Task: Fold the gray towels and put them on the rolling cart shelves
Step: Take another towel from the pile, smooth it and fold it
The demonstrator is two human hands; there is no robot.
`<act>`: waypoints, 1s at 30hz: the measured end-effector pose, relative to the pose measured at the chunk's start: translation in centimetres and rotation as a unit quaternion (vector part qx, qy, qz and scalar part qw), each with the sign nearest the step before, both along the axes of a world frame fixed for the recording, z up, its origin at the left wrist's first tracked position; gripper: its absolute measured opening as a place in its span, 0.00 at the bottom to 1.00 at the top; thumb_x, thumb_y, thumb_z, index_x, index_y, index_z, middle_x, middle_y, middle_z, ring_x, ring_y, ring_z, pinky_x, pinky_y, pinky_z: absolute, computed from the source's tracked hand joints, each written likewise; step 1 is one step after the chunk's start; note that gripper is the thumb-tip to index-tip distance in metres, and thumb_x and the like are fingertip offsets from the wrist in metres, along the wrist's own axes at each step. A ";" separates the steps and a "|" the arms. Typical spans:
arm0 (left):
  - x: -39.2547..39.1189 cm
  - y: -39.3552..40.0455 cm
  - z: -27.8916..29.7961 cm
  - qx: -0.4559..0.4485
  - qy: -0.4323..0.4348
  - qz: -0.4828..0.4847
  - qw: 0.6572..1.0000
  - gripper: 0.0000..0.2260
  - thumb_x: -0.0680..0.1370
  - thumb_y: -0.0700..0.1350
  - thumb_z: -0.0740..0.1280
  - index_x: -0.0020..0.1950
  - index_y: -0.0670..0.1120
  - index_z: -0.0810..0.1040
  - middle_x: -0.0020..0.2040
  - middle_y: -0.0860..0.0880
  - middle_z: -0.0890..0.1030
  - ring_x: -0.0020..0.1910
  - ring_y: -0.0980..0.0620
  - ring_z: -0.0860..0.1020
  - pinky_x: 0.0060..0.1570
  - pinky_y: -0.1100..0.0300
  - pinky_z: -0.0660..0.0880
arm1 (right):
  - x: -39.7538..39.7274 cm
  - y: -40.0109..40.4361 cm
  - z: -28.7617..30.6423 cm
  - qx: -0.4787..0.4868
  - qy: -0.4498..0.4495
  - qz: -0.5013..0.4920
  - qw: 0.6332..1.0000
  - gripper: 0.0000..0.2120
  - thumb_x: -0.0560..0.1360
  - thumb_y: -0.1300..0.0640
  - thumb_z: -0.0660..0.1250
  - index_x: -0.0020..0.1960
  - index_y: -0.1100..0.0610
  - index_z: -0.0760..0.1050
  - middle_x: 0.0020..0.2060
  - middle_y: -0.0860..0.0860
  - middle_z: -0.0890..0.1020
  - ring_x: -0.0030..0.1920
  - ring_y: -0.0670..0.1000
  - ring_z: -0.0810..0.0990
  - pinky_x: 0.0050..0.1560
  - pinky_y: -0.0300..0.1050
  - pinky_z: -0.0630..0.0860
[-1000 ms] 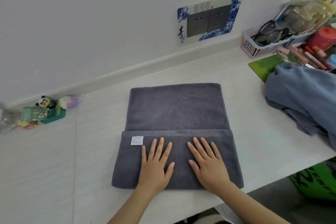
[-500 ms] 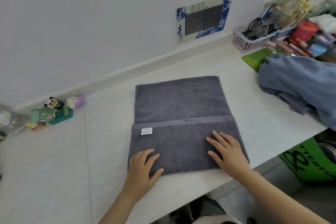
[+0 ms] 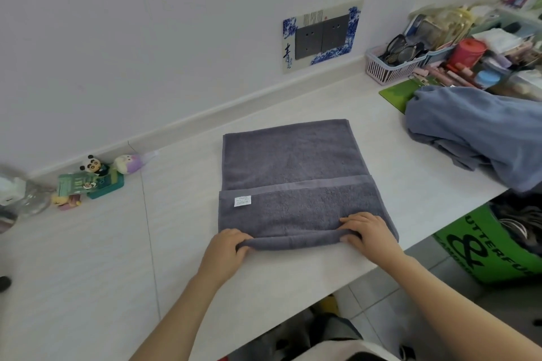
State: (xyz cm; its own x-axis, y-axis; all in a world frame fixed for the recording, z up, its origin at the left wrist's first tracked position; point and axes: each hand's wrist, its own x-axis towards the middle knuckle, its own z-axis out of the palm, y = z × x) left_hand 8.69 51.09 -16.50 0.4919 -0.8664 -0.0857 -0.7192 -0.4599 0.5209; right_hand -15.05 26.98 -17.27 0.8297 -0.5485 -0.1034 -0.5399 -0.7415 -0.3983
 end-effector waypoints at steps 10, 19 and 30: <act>1.8 -1.0 7.0 0.255 0.176 -0.143 0.940 0.12 0.77 0.54 0.66 0.36 0.50 0.74 0.34 0.57 0.73 0.36 0.59 0.71 0.39 0.62 0.65 | 0.4 -2.0 7.6 0.174 0.238 0.106 0.950 0.12 0.79 0.47 0.59 0.38 0.48 0.69 0.37 0.43 0.73 0.38 0.44 0.71 0.41 0.38 0.65; 7.3 -5.3 13.0 0.223 0.201 -0.021 0.954 0.07 0.75 0.54 0.69 0.43 0.52 0.82 0.44 0.56 0.81 0.44 0.59 0.77 0.44 0.64 0.70 | 6.9 -7.3 13.6 0.136 0.223 0.132 0.956 0.10 0.79 0.46 0.59 0.40 0.44 0.72 0.39 0.39 0.74 0.44 0.44 0.73 0.47 0.39 0.66; 8.5 -8.2 3.6 0.027 0.301 0.392 0.869 0.22 0.77 0.50 0.67 0.68 0.43 0.68 0.64 0.43 0.75 0.59 0.42 0.75 0.55 0.53 0.74 | 10.1 -14.7 5.9 0.147 0.163 -0.062 0.974 0.28 0.70 0.37 0.68 0.64 0.51 0.69 0.59 0.50 0.77 0.56 0.52 0.75 0.53 0.45 0.71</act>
